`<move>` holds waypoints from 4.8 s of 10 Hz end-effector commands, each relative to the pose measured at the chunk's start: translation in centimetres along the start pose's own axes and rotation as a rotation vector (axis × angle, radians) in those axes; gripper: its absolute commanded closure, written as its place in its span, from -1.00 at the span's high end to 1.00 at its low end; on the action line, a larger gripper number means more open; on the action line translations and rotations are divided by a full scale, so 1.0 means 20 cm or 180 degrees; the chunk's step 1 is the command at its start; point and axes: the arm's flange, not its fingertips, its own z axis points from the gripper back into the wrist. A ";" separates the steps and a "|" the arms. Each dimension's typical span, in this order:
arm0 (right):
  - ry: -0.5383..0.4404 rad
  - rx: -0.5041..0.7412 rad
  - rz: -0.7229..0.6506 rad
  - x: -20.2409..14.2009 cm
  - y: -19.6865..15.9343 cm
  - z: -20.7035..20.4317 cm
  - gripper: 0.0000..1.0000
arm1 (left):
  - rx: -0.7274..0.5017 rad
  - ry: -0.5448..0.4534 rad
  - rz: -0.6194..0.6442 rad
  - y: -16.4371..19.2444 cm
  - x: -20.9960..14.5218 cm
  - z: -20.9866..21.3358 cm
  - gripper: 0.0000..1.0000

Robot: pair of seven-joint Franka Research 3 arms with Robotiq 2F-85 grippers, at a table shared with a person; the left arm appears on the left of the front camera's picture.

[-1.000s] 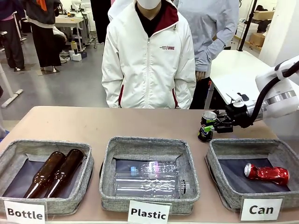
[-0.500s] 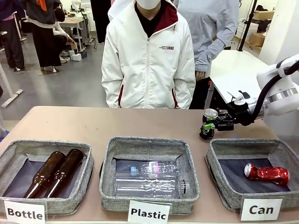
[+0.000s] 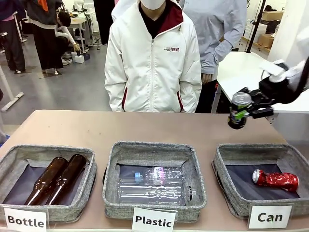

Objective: Sort the can waste into the basket.
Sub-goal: Pick up the can waste from the table and place it in the right Fabric basket.

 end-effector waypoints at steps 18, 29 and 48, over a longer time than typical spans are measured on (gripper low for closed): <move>0.1936 0.0098 -0.1681 0.19 0.62 -0.07 1.00 | -0.0052 -0.0022 -0.0033 -0.01 0.01 -0.01 1.00; -0.1432 -0.0422 -0.2696 0.13 0.29 -0.10 1.00 | -0.0052 -0.0022 -0.0033 -0.01 0.01 -0.01 1.00; -0.1441 -0.0497 -0.2838 0.04 0.27 -0.06 1.00 | -0.0052 -0.0022 -0.0033 -0.01 0.01 -0.01 1.00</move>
